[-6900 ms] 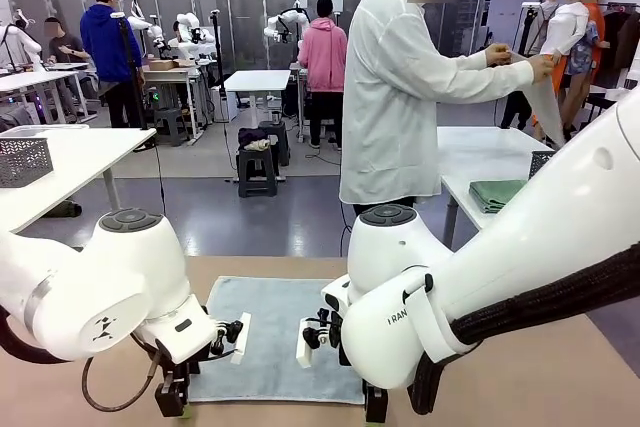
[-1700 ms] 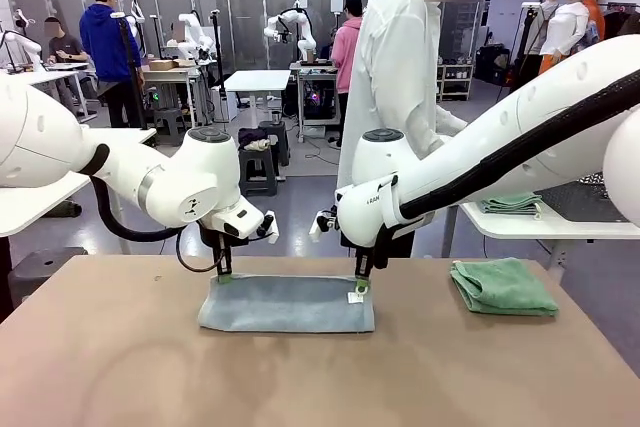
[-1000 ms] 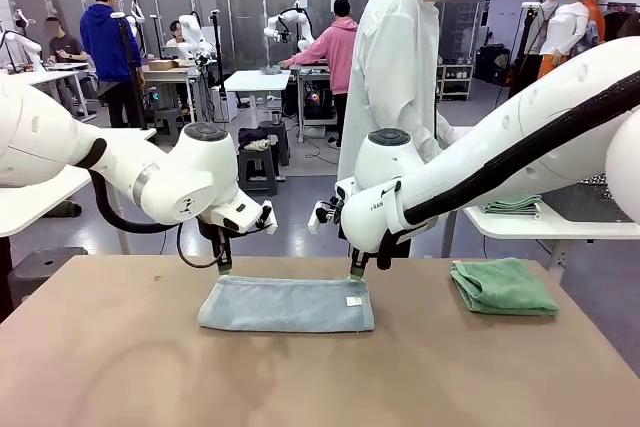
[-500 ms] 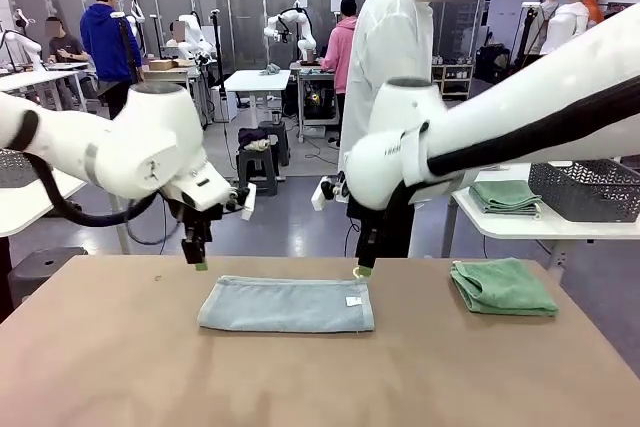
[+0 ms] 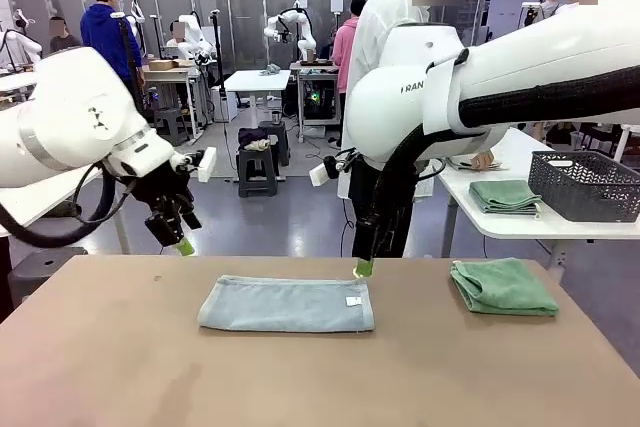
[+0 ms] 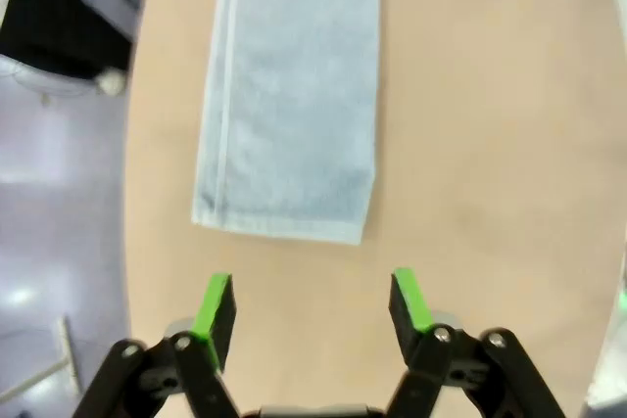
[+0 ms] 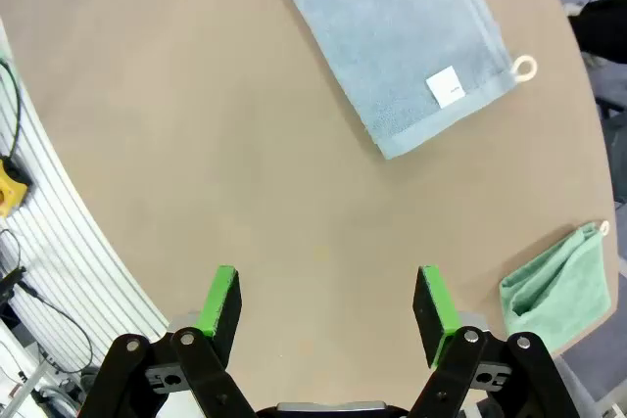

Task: Fold the towels and place them in the basket.
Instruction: When a person lays out a Towel with hook on the table, fold it in half twice.

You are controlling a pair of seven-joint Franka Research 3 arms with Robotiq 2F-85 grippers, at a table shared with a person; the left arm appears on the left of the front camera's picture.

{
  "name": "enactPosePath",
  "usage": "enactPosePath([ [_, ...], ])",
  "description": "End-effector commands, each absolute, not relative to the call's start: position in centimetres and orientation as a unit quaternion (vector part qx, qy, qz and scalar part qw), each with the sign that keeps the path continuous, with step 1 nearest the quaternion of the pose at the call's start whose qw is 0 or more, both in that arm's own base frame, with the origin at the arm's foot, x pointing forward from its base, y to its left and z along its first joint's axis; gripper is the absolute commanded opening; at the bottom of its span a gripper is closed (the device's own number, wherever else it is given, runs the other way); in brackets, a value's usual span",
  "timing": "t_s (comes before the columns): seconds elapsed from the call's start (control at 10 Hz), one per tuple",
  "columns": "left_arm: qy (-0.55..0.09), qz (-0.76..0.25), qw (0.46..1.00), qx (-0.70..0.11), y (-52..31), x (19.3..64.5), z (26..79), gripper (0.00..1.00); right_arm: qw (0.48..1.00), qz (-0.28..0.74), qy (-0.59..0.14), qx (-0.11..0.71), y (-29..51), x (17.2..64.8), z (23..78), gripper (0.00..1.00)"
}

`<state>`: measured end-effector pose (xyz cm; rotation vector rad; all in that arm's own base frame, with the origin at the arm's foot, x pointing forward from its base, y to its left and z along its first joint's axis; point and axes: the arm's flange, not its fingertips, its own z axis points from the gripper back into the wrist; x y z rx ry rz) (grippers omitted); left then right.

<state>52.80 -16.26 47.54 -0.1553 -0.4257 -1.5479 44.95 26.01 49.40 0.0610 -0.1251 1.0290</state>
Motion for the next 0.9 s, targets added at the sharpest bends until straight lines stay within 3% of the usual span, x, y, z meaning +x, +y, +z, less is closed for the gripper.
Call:
enactPosePath([
  [0.0,-0.237,-0.673,0.675,-0.189,-13.5,52.1,45.8,0.8,0.852,0.517,-0.078,0.014,25.3,46.2,49.5,0.88],
  [0.3,-0.297,-0.635,0.653,-0.286,-10.2,52.1,42.7,0.8,0.861,0.503,-0.068,0.02,25.6,45.6,49.6,0.89],
  [0.8,-0.314,-0.612,0.65,-0.323,-8.2,51.7,40.1,0.8,0.969,0.204,-0.092,0.104,29.2,45.9,43.1,0.89],
])
